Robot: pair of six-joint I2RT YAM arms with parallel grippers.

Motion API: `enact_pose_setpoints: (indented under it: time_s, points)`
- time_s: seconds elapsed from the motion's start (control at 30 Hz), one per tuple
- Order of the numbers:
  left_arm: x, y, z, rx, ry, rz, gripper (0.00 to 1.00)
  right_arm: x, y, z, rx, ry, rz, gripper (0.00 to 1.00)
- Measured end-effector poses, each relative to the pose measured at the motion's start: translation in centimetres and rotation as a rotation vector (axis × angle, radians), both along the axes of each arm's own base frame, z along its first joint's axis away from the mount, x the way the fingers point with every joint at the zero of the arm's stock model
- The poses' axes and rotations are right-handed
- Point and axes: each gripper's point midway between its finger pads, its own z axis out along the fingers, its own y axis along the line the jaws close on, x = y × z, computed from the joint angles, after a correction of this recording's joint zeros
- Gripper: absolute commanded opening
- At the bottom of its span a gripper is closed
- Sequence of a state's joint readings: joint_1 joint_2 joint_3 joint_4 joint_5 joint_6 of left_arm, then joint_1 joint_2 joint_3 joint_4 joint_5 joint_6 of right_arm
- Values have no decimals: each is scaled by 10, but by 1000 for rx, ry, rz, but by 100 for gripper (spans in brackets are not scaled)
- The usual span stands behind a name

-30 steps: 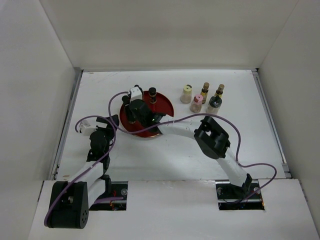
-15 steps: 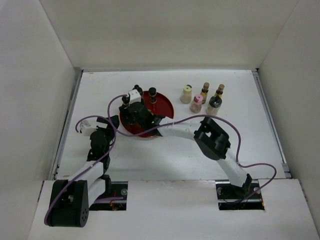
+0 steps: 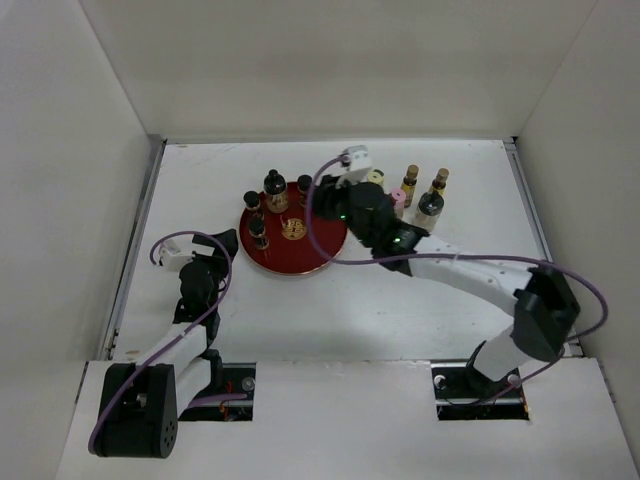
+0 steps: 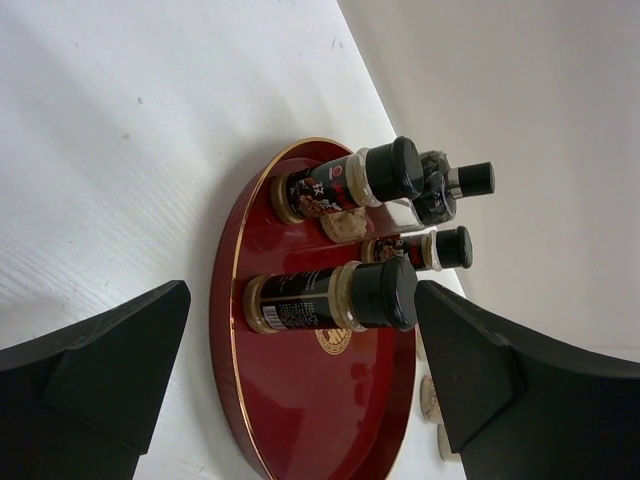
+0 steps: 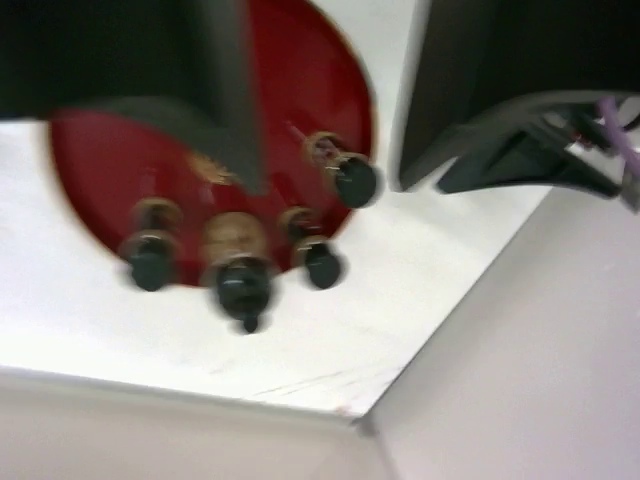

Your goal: Organize the condiment bottles

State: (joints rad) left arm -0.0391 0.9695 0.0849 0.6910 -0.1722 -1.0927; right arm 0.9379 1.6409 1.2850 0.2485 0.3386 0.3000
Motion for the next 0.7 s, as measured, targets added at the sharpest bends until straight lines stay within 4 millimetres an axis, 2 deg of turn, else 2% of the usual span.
enact_pose_setpoints:
  time_s: [0.07,0.17,0.2,0.27,0.33,0.4,0.5,0.7]
  points:
    - [0,0,0,0,-1,0,100,13,-54,0,15,1,-92,28]
    - [0,0,0,1,-1,-1,100,45,-152,-18,12,40,-314,27]
    - [0,-1,0,0,-1,-2,100,54,-184,-26,3,59,-393,29]
    - [0,-1,-1,0,4,-4,100,63,-244,-43,-16,101,-549,40]
    - [0,-4,-2,1,8,-10,100,65,-290,-58,-33,134,-673,58]
    - [0,-5,-4,2,15,-16,100,63,-317,-70,-54,162,-750,72]
    - [0,-7,-5,2,17,-20,100,65,-339,-88,-87,203,-811,82]
    - [-1,-9,-5,2,18,-25,100,71,-338,-136,-175,307,-798,91]
